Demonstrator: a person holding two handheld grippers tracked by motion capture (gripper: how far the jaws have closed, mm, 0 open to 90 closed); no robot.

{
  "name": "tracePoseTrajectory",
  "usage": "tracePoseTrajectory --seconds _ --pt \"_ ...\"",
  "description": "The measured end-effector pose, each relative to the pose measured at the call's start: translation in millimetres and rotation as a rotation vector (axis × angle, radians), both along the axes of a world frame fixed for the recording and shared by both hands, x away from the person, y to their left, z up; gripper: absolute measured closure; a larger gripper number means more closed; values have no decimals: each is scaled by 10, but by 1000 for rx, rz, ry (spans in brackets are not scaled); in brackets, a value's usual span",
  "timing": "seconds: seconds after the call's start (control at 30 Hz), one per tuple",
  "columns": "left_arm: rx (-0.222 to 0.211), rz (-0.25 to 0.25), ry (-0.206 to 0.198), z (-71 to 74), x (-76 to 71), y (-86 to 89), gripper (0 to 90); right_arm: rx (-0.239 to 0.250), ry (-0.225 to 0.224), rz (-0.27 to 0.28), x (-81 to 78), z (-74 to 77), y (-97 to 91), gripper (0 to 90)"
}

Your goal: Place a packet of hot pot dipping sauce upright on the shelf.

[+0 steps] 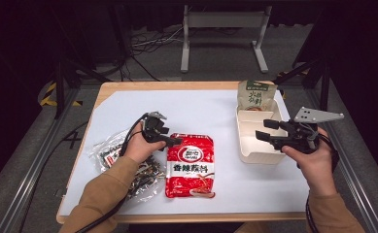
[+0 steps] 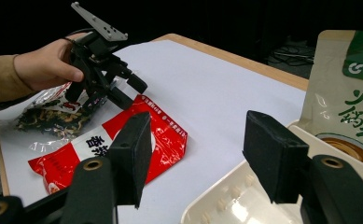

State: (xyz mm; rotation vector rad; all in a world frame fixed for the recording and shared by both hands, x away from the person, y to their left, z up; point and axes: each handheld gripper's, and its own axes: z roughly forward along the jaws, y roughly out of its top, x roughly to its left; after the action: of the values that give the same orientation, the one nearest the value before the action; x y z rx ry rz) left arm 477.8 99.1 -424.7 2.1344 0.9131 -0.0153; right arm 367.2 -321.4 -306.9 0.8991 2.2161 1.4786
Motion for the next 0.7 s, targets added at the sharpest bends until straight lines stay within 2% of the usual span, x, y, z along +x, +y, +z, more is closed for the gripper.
tracePoseTrajectory --seconds 0.13,0.3,0.47,0.7 --pt "13 4 23 -45 19 -21 217 4 3 4 -7 2 -2 418" --pt "4 5 58 -95 60 -10 262 1 6 5 -4 -4 -4 417" --pt "-21 -9 88 -143 75 -15 295 -7 15 10 3 -22 16 413" --pt "-59 -43 98 -142 69 -59 326 -14 17 17 7 -30 30 411"
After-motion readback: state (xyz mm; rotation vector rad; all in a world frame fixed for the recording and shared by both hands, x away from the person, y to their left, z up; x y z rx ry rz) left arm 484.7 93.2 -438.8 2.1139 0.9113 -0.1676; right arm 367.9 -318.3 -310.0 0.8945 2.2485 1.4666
